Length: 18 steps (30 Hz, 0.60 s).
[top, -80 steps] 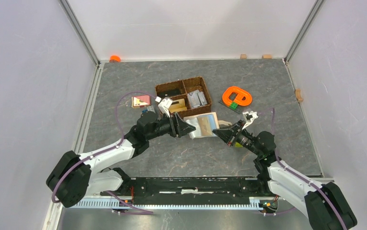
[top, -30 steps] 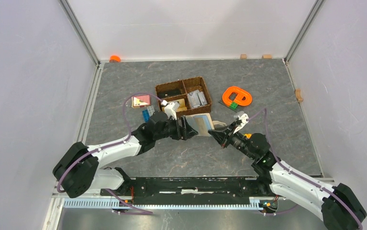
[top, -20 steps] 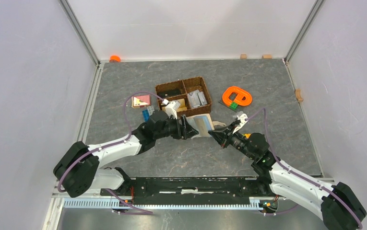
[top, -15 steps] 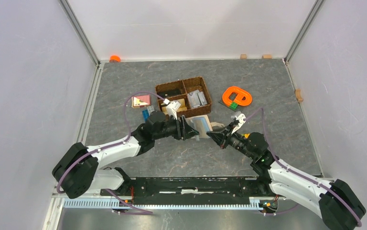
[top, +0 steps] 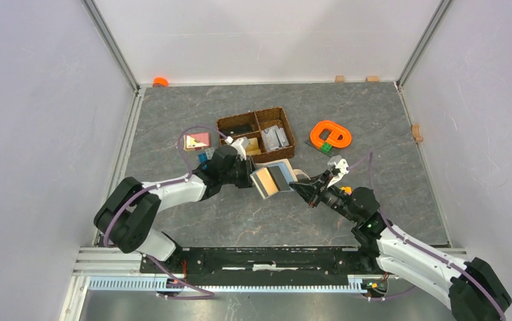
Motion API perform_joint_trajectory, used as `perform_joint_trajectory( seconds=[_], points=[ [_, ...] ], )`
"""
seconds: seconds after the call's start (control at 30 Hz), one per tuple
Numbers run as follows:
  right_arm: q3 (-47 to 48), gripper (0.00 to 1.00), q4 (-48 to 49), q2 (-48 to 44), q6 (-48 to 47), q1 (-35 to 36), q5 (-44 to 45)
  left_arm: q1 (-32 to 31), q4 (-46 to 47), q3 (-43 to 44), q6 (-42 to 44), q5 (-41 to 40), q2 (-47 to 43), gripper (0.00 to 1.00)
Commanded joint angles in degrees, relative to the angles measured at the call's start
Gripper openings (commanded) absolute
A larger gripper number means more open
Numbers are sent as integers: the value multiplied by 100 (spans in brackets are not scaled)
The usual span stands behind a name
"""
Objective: Take the credit cards out of the card holder
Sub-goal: Remove the credit card from the card holder.
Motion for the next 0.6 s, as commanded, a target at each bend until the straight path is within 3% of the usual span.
perform_joint_trajectory(
  seconds=[0.0,0.27,0.4,0.5,0.57],
  points=[
    [0,0,164,-382,-46,49,427,240,-291,18,-194,-183,-4,26],
    [78,0,-231,-368,-110,49,970,240,334,-896,-137,-640,-1831,42],
    [65,0,-234,-416,-72,49,1011,238,1099,-1398,-218,-533,-2499,52],
    [24,0,-265,-510,18,49,1120,240,1540,-1635,-268,-349,-2723,80],
    [2,0,-253,-579,83,42,1117,240,1799,-1709,-301,-173,-2715,89]
  ],
)
